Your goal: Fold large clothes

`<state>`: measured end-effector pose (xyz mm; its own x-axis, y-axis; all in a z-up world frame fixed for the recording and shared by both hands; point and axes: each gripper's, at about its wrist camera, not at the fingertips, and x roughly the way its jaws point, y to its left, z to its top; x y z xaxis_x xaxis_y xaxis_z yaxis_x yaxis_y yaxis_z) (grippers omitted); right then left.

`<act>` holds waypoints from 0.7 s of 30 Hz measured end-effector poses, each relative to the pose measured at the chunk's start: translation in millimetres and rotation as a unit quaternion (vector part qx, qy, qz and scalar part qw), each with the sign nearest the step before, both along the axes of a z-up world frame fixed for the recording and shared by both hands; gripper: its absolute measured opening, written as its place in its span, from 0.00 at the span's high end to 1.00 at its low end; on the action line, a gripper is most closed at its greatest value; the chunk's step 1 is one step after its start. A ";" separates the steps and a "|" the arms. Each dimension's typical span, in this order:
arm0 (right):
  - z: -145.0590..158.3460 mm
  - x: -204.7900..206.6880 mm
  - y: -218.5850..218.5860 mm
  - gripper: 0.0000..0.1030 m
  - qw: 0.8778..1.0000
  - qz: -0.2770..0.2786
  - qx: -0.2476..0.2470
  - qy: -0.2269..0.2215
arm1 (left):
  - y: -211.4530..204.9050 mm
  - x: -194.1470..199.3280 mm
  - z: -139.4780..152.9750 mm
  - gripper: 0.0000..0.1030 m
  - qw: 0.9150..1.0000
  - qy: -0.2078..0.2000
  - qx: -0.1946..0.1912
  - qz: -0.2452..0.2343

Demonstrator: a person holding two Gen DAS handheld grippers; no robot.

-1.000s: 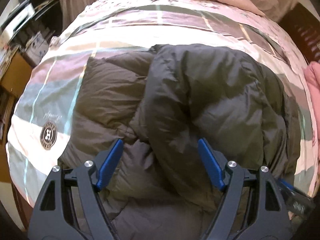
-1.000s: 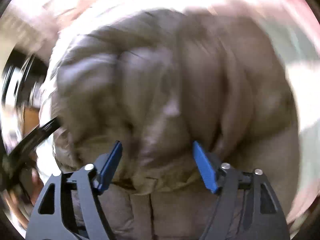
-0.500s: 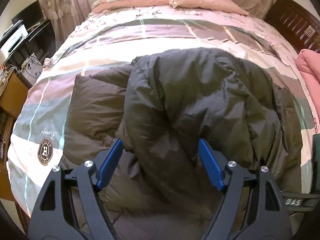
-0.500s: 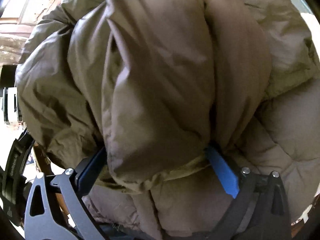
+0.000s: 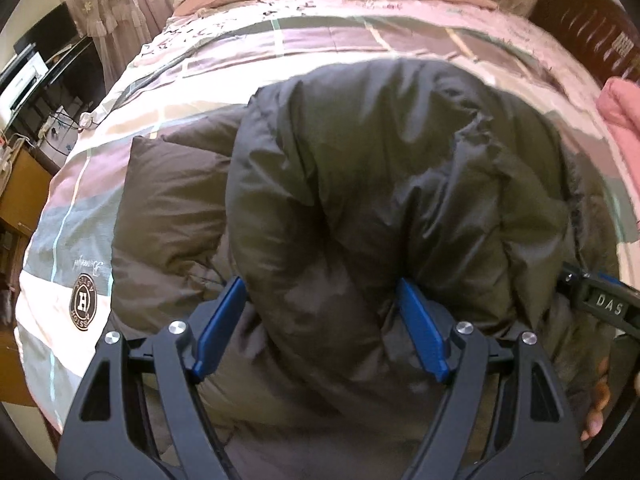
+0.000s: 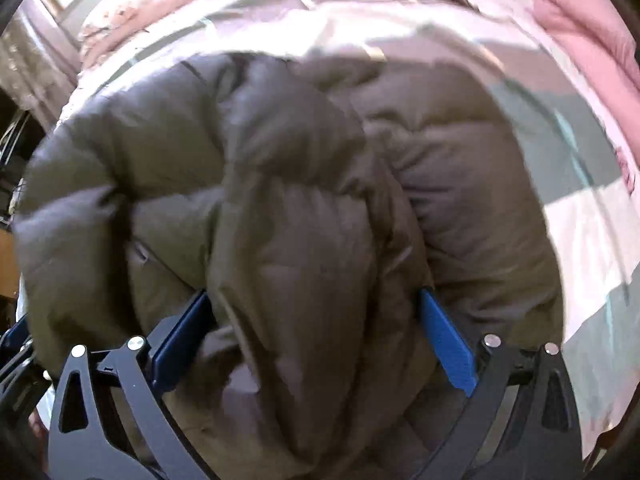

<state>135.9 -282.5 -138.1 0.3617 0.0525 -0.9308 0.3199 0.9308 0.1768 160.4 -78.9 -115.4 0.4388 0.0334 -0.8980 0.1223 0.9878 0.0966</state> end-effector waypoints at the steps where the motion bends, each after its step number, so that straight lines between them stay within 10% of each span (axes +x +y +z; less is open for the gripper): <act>1: -2.2 0.9 -1.0 0.01 1.000 0.000 -0.001 0.004 | -0.1 0.8 -3.7 0.23 1.000 0.006 0.005 0.003; 15: 43.2 -0.5 18.6 0.01 0.999 0.048 -0.014 0.003 | -1.3 -27.0 19.6 0.22 1.000 -0.011 -0.005 -0.025; 21: 17.3 -1.6 26.4 0.01 0.995 0.065 -0.038 0.060 | -11.7 -37.5 18.4 0.22 0.999 -0.015 0.002 -0.049</act>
